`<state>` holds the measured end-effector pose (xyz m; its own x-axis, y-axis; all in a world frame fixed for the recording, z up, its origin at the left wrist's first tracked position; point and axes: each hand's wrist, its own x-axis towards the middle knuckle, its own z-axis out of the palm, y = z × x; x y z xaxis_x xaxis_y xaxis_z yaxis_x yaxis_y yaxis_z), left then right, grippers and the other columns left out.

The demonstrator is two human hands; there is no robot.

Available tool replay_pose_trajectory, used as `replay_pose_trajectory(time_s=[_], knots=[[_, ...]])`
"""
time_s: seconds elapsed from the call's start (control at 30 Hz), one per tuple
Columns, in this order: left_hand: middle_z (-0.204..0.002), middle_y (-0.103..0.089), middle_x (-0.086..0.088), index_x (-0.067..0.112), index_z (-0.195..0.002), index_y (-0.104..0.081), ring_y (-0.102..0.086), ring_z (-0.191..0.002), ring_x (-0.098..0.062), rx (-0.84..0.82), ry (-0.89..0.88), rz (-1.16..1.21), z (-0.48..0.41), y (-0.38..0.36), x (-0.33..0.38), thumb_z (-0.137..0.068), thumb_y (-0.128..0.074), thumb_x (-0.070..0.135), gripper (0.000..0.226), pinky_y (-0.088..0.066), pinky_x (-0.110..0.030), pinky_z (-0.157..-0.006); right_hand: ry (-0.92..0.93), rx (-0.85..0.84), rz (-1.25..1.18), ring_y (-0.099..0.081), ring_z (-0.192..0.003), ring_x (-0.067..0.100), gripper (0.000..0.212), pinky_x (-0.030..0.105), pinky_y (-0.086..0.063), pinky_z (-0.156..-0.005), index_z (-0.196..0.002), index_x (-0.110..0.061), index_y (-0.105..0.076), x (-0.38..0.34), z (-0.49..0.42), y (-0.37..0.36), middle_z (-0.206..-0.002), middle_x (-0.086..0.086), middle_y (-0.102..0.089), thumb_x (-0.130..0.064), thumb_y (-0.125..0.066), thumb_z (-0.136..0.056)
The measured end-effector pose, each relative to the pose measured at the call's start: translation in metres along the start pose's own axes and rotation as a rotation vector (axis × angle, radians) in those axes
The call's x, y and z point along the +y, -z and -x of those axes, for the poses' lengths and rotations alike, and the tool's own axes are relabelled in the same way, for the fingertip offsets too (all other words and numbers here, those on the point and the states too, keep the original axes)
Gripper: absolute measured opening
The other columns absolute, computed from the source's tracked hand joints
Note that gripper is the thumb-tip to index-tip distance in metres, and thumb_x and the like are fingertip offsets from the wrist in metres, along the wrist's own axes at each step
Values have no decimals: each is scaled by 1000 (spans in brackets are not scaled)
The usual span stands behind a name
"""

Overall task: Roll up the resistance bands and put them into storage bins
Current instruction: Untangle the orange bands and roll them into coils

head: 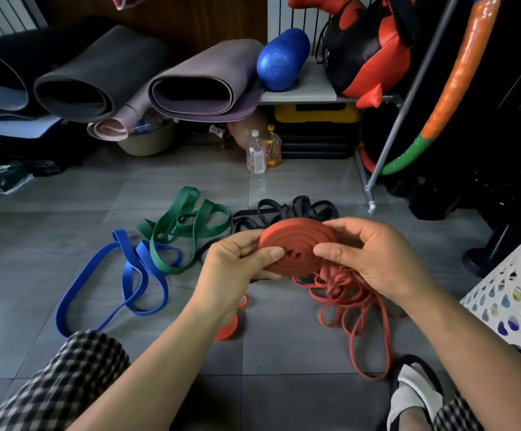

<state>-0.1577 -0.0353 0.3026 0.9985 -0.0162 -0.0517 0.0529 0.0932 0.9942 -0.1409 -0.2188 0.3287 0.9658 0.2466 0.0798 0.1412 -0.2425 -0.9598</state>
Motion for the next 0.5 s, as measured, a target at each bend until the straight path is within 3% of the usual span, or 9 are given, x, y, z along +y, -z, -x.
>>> replay_pose_trajectory(time_s=[0.13,0.27,0.37,0.5], knots=[[-81,-73,-4,9,-91,-66,-70,-74,-20,42,30,241,1,-7,3,-70,-63,12,22,-58,-33,-68,-52,71,-122,-67,-73,-1,23,10,-50,-68,-78,-29,-66,1,-1,2,-75,-16,-72,-34,-70,-56],[-85,-72,-8,7,-91,-64,-70,-78,-22,49,34,384,-2,-7,8,-70,-60,17,24,-59,-29,-64,-129,83,-305,-69,-76,13,25,22,-54,-72,-84,-18,-68,9,4,-13,-78,3,-73,-26,-69,-60],[-89,-72,-10,6,-96,-64,-70,-81,-25,51,48,376,-1,-9,9,-70,-61,17,29,-58,-30,-65,-161,111,-320,-68,-72,14,25,26,-54,-69,-81,-17,-68,10,5,-20,-75,3,-73,-31,-68,-60],[-84,-73,-7,6,-93,-64,-70,-77,-22,80,39,390,-1,-6,10,-70,-59,15,25,-59,-29,-65,-118,154,-267,-64,-62,5,12,17,-53,-60,-71,-23,-72,7,3,-15,-65,-4,-70,-29,-67,-62]])
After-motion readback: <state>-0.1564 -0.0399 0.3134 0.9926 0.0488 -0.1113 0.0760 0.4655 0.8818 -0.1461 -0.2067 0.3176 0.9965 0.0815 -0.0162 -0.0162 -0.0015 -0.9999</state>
